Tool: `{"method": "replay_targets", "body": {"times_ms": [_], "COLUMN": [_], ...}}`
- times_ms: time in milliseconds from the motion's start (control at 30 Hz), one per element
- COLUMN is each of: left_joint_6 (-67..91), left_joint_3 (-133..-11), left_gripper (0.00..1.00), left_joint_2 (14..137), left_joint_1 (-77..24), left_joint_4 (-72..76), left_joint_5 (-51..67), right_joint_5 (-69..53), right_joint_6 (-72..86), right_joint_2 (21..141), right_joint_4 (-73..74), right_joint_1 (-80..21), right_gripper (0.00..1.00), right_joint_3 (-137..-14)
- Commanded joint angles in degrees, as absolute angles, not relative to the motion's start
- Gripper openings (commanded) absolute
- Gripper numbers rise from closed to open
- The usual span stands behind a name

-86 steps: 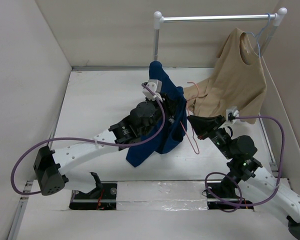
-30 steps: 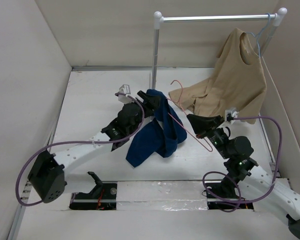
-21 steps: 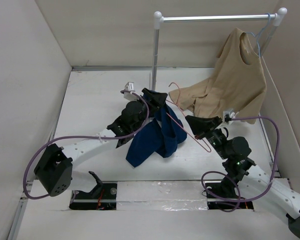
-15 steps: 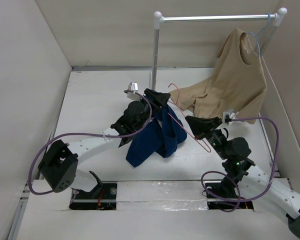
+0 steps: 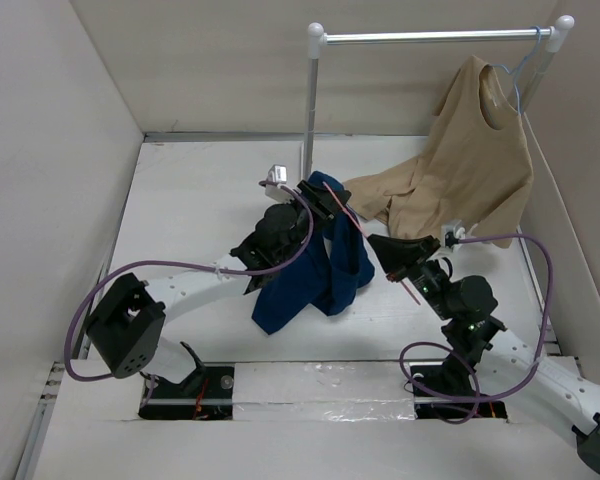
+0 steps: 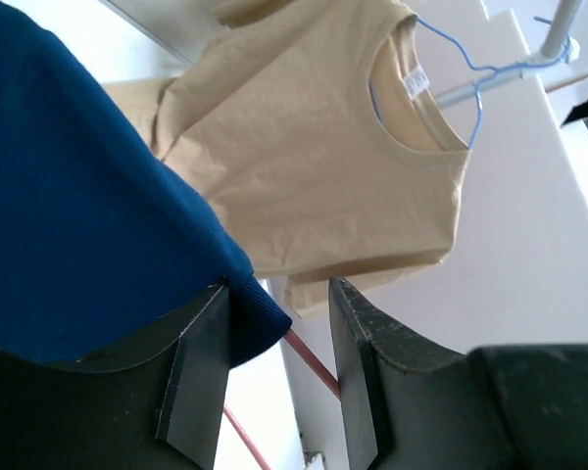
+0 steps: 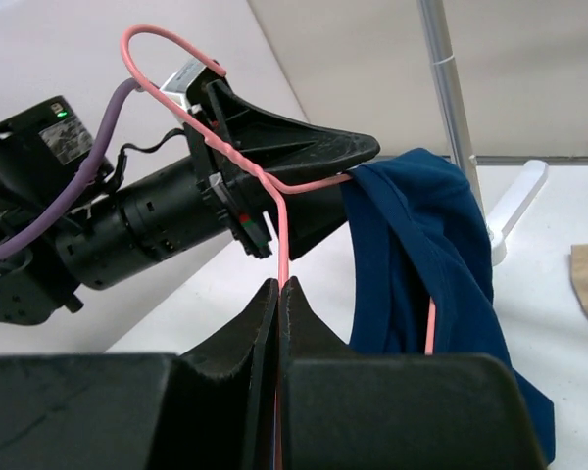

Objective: Place the t-shirt on the hanger

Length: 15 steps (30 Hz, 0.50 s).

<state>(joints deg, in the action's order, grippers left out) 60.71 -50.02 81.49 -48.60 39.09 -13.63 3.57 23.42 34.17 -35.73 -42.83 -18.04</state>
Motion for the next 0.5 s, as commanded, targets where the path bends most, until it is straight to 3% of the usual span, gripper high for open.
{"method": "replay_targets", "body": {"times_ms": [0, 67, 233, 467], "left_joint_6": [60.03, 60.82, 61.44, 61.44], "left_joint_3": [-49.93, -48.96, -47.99, -45.62], "left_gripper": [0.38, 0.34, 0.01, 0.0], "left_joint_2": [78.49, 78.22, 78.05, 75.07], "left_joint_1": [-49.22, -49.22, -49.22, -49.22], "left_joint_4": [45.43, 46.66, 48.6, 49.66], "left_joint_5": [-12.22, -10.9, -7.48, -5.71], "right_joint_5": [3.51, 3.6, 3.95, 5.01], "right_joint_6": [24.78, 24.96, 25.31, 24.87], "right_joint_2": [34.45, 34.8, 36.82, 39.28], "right_joint_4": [-42.36, -42.54, -43.68, -43.77], "right_joint_1": [-43.07, -43.07, -43.07, -43.07], "right_gripper": [0.0, 0.0, 0.0, 0.0], "right_joint_3": [-17.41, -17.4, -17.4, -18.28]}}
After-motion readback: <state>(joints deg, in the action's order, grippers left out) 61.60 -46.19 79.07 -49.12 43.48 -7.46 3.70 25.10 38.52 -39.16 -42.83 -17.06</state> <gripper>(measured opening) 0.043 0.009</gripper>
